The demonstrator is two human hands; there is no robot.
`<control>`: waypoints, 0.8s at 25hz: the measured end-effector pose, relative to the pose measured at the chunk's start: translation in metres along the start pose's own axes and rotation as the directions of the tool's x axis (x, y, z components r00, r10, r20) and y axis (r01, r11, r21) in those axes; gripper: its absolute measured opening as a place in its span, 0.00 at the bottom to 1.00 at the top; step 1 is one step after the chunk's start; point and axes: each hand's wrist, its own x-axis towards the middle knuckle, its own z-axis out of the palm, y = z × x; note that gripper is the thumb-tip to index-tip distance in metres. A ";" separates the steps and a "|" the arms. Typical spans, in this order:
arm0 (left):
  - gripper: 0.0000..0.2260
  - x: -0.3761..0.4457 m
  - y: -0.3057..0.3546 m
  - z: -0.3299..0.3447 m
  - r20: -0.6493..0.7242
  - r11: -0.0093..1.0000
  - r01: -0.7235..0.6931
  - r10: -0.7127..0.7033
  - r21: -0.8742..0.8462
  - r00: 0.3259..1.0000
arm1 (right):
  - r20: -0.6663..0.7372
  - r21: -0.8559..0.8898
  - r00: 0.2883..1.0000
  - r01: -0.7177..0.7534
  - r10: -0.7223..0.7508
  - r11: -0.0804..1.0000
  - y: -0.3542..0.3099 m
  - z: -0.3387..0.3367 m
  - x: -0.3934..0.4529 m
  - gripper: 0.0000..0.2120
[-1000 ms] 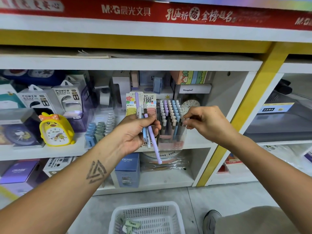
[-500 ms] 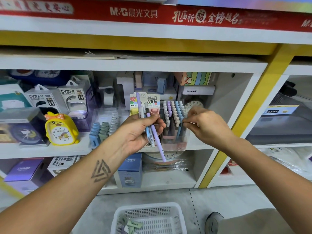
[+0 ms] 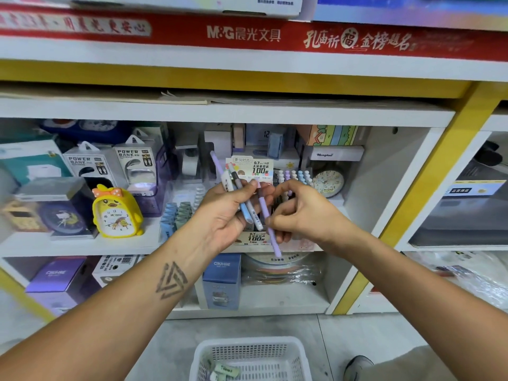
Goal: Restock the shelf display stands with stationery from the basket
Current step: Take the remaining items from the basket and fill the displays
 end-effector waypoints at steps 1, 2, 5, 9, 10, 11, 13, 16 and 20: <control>0.07 0.001 0.001 -0.001 0.002 1.000 0.003 -0.003 -0.010 1.000 | 0.003 -0.006 1.000 -0.003 0.003 1.000 -0.001 -0.001 0.000 0.27; 0.07 0.002 0.002 -0.002 0.001 1.000 0.010 -0.010 -0.012 1.000 | 0.007 -0.013 1.000 -0.005 0.006 1.000 -0.001 -0.002 -0.001 0.34; 0.09 0.004 0.001 -0.005 0.009 0.999 0.013 -0.013 0.041 1.000 | 0.029 -0.025 0.999 0.019 -0.019 1.000 -0.003 -0.008 -0.001 0.44; 0.05 0.002 -0.005 0.000 0.002 0.958 -0.032 0.033 0.285 0.999 | 0.016 -0.046 0.999 0.038 -0.038 0.998 -0.005 -0.019 -0.003 0.44; 0.05 0.002 -0.007 0.002 0.013 0.947 -0.037 0.035 0.320 0.999 | -0.009 -0.050 0.999 0.047 -0.048 0.998 -0.006 -0.022 -0.003 0.42; 0.05 0.002 -0.007 0.003 0.022 0.941 -0.037 0.031 0.335 0.999 | -0.050 -0.046 0.996 0.064 -0.067 0.997 -0.007 -0.026 -0.003 0.39; 0.06 0.002 -0.007 0.003 0.017 0.942 -0.023 0.019 0.334 1.000 | -0.169 -0.012 0.978 0.121 -0.122 0.993 -0.011 -0.040 -0.001 0.31; 0.06 0.002 -0.007 0.000 -0.013 0.945 0.025 -0.022 0.326 1.000 | -0.322 -0.014 0.929 0.189 -0.183 0.982 -0.017 -0.062 0.002 0.18; 0.05 0.001 -0.010 0.000 -0.025 0.937 0.078 -0.074 0.340 0.997 | -0.391 -0.090 0.885 0.236 -0.252 0.968 -0.021 -0.075 0.002 0.07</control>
